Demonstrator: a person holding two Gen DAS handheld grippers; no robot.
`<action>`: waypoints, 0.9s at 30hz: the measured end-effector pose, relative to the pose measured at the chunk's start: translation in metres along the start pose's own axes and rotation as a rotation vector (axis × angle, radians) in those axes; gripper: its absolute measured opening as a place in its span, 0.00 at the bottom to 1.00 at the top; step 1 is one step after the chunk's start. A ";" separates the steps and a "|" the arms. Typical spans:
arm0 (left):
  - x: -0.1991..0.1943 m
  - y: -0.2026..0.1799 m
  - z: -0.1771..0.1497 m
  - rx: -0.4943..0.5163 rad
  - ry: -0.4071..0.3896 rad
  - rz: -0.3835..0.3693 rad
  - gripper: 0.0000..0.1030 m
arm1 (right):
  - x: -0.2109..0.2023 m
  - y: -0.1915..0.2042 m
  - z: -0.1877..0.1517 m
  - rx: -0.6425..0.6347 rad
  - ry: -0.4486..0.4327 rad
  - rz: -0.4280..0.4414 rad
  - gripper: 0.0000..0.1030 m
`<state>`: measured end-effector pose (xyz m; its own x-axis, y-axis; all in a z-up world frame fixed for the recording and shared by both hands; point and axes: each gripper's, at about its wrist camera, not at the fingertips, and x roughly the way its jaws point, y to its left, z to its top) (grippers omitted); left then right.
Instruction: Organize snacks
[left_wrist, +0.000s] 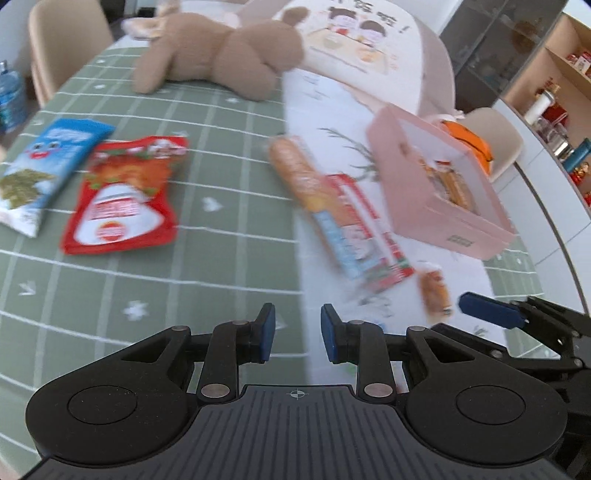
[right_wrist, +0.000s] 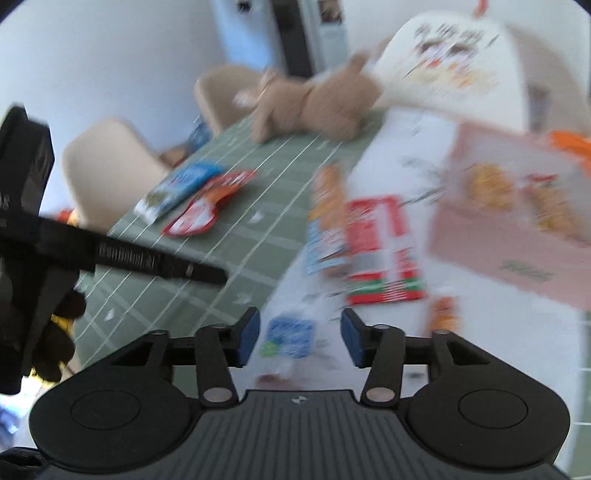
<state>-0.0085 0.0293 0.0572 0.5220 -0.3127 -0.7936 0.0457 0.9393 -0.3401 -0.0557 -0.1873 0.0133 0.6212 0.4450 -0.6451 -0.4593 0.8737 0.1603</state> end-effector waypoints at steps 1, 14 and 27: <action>0.003 -0.006 0.004 -0.007 -0.005 -0.007 0.29 | -0.005 -0.005 -0.002 0.004 -0.012 -0.026 0.57; 0.035 -0.086 0.039 0.142 -0.031 -0.054 0.30 | -0.014 -0.047 -0.052 0.148 0.041 -0.241 0.63; 0.072 -0.041 0.047 0.127 -0.023 0.148 0.26 | -0.006 -0.053 -0.053 0.167 0.049 -0.269 0.63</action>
<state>0.0669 -0.0247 0.0376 0.5504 -0.1676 -0.8179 0.0732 0.9856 -0.1527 -0.0692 -0.2464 -0.0312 0.6731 0.1874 -0.7154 -0.1701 0.9807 0.0969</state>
